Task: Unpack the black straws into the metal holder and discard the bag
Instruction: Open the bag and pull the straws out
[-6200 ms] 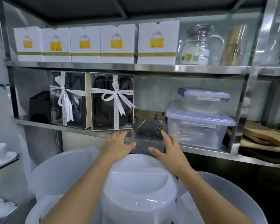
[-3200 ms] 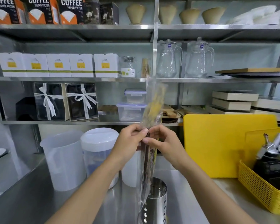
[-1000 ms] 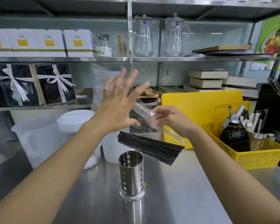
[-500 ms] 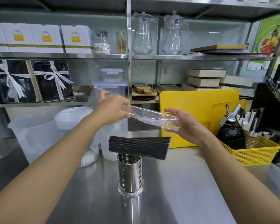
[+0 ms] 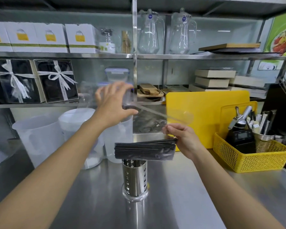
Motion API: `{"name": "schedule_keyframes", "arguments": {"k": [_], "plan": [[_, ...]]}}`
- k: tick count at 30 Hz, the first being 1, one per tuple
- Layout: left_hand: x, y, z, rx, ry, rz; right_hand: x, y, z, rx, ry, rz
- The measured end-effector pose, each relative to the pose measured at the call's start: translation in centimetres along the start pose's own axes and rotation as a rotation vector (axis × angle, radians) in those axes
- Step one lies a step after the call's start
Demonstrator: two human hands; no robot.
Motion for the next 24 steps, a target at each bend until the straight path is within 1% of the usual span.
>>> {"name": "schedule_keyframes", "arguments": {"k": [1,3,5,6,7,8,9,10,11,12,13,16,18,19,21,22,24], "plan": [[-0.2,-0.9,-1.0,0.043,-0.045,0.074,0.0,-0.2,0.1,-0.019,0.011,0.006],[-0.3,-2.4,-3.9,0.152,-0.191,0.192,-0.1,-0.8,0.0,-0.052,0.004,0.032],[0.0,-3.7,-6.9,0.223,-0.353,0.281,-0.2,-1.5,-0.3,-0.086,-0.007,0.069],[0.0,-3.8,-8.8,0.277,-0.433,0.295,-0.2,-1.9,-0.3,-0.095,-0.008,0.081],[0.0,-3.5,-10.4,0.361,-0.521,0.265,-0.3,-2.2,-0.3,-0.103,-0.009,0.093],[0.0,-2.7,-11.9,0.491,-0.603,0.18,-0.3,-2.5,-0.4,-0.103,-0.011,0.1],[0.1,-1.3,-13.2,0.625,-0.676,0.047,-0.3,-2.6,-0.5,-0.104,-0.015,0.103],[0.6,0.1,-13.4,0.746,-0.711,-0.126,-0.4,-2.9,-0.6,-0.097,-0.02,0.107],[0.9,1.2,-13.3,0.852,-0.701,-0.271,-0.4,-3.0,-0.6,-0.086,-0.021,0.113],[1.1,1.8,-13.2,0.922,-0.685,-0.334,-0.4,-3.1,-0.7,-0.058,-0.02,0.114],[0.9,1.6,-13.3,0.946,-0.637,-0.299,-0.4,-3.2,-0.8,0.007,-0.017,0.113],[0.1,-0.7,-13.4,0.888,-0.525,-0.015,-0.5,-3.7,-1.7,0.353,-0.089,0.145],[-0.5,-1.4,-12.1,0.905,-0.453,0.005,-0.7,-4.1,-2.4,0.418,-0.143,0.184],[-0.8,-1.5,-11.7,0.894,-0.429,-0.007,-0.7,-4.1,-2.4,0.434,-0.135,0.167],[-1.4,-1.8,-11.3,0.854,-0.398,0.026,-0.7,-4.1,-2.2,0.474,-0.116,0.129],[-1.6,-1.8,-11.2,0.856,-0.404,0.042,-0.6,-4.5,-2.2,0.471,-0.131,0.158],[-1.8,-1.0,-10.7,0.886,-0.407,0.009,-0.4,-5.6,-2.5,0.412,-0.155,0.255]]}}
Point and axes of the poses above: each hand's wrist, its own x-axis away from the middle knuckle, its own y-axis out of the palm, z = x × y, the point moved 9 cm from there along -x, towards the middle knuckle, and after that the axes turned 13 degrees about -y, right-handed, at the moved point
